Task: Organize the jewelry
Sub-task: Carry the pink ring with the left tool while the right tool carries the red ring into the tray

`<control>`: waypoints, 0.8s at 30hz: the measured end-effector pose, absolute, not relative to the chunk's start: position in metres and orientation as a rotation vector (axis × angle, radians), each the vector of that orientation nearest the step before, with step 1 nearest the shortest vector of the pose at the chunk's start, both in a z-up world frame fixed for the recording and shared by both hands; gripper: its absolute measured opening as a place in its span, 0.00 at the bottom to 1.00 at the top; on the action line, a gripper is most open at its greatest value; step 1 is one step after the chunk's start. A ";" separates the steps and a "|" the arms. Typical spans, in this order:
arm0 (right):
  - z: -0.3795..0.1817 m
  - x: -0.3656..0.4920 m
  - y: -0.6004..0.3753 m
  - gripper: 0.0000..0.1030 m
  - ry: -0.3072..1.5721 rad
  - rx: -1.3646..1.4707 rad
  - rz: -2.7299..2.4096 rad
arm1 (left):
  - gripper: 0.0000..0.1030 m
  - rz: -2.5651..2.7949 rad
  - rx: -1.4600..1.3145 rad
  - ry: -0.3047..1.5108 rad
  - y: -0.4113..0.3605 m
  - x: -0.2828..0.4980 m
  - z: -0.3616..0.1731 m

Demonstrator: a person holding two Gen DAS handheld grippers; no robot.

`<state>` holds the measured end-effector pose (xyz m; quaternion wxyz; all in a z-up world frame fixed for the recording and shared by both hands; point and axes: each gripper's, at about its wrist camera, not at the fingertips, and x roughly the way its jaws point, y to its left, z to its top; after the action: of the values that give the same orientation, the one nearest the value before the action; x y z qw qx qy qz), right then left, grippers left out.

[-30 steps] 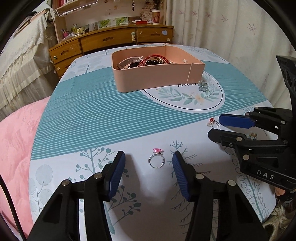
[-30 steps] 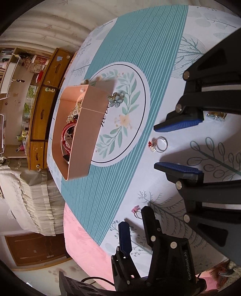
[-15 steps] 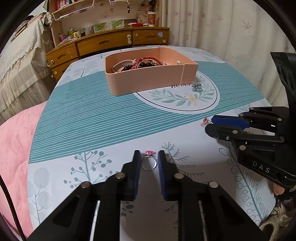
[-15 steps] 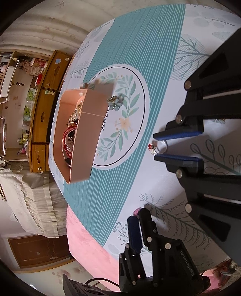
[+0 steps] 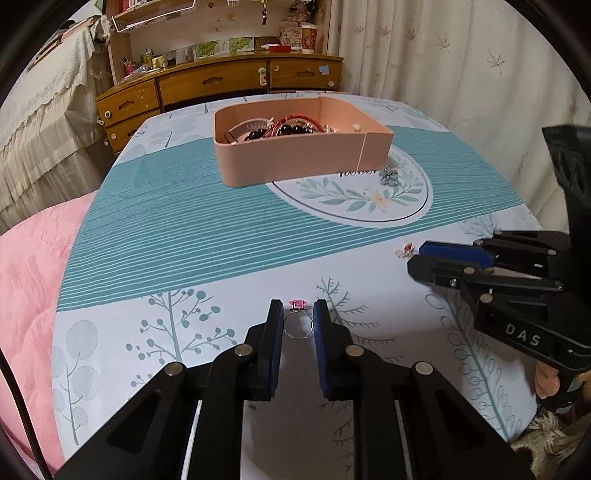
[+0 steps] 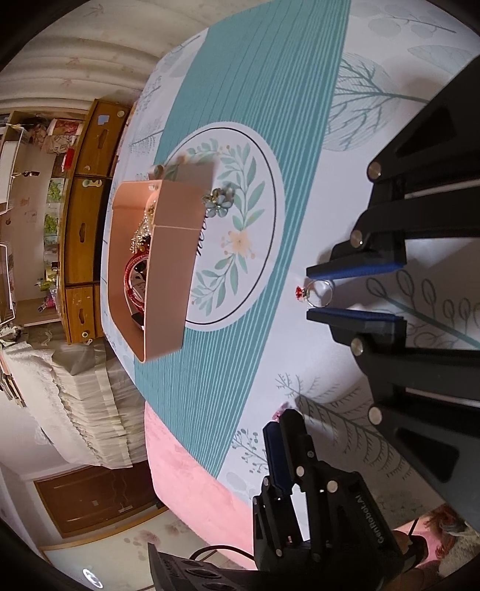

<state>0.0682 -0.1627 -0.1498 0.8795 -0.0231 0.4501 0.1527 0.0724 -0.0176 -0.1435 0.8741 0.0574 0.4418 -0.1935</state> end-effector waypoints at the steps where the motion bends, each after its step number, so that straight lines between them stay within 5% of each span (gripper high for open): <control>1: -0.148 0.068 -0.163 0.15 0.939 -0.046 0.320 | 0.14 -0.406 0.115 0.917 -0.017 0.071 -0.140; 24: 0.051 0.152 -0.187 0.15 0.671 0.090 0.371 | 0.14 -0.396 0.109 0.690 -0.018 0.156 0.040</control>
<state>0.1517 -0.1871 0.0510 0.9264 0.0441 0.3273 0.1808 0.1558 -0.0175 0.0405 0.9205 0.0530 0.3357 -0.1928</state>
